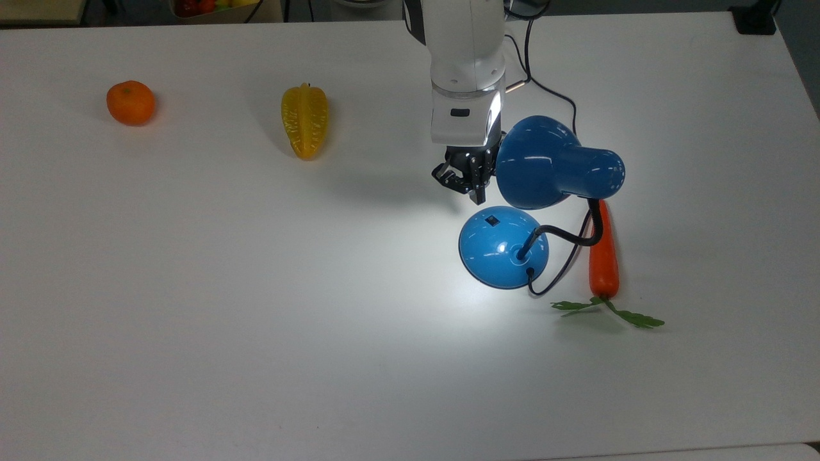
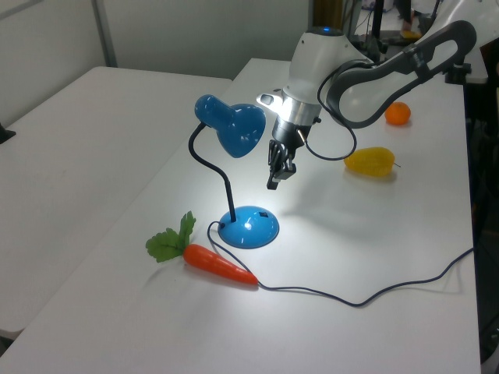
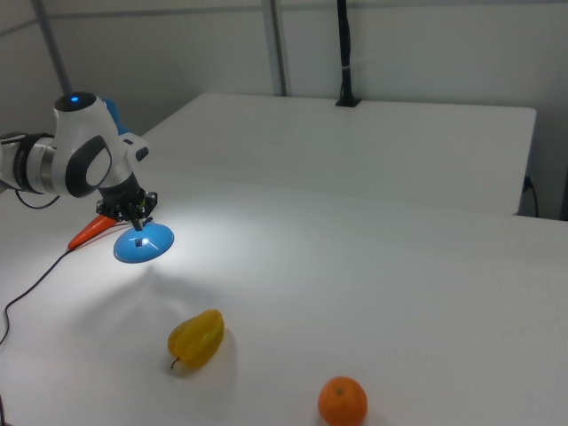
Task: Turn off lamp
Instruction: 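Move the gripper down toward the switch on the blue lamp base, then press down on the lamp base switch with the closed gripper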
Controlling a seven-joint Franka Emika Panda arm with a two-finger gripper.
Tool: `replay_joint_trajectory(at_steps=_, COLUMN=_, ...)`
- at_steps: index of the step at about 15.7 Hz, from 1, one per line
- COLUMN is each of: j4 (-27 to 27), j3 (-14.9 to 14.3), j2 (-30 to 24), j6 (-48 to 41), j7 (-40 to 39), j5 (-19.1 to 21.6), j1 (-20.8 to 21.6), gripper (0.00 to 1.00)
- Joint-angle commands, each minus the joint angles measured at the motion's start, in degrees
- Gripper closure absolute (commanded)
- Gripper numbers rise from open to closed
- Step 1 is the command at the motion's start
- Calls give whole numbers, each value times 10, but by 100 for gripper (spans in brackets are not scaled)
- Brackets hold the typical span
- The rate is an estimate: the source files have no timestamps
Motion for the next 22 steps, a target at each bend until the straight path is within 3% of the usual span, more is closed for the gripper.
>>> replay_joint_trajectory(at_steps=1, j4=-7, j3=4, j2=13, j6=37, j7=6, j5=18, j1=8, gripper=100)
replay_joint_trajectory(at_steps=22, j4=-7, j3=6, j2=48, j6=69, j7=5, j5=17, j1=22, gripper=100)
